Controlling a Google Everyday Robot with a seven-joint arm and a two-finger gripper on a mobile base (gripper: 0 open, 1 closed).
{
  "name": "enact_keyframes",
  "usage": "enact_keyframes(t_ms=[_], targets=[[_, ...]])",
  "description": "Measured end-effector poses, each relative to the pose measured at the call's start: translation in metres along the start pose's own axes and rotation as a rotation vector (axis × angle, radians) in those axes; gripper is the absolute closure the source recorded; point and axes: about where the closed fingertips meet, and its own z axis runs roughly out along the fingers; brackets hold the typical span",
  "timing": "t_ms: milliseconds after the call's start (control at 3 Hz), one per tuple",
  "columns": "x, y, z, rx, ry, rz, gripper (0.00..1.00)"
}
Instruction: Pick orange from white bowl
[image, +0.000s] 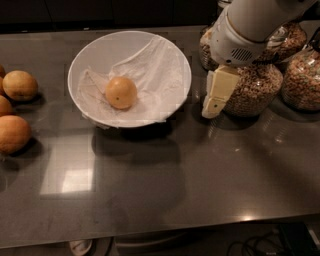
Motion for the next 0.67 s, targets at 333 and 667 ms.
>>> enact_keyframes(t_ms=[333, 667], targets=[[0.000, 0.000, 0.000, 0.000, 0.000, 0.000, 0.00], [-0.021, -0.009, 0.006, 0.030, -0.094, -0.008, 0.00]])
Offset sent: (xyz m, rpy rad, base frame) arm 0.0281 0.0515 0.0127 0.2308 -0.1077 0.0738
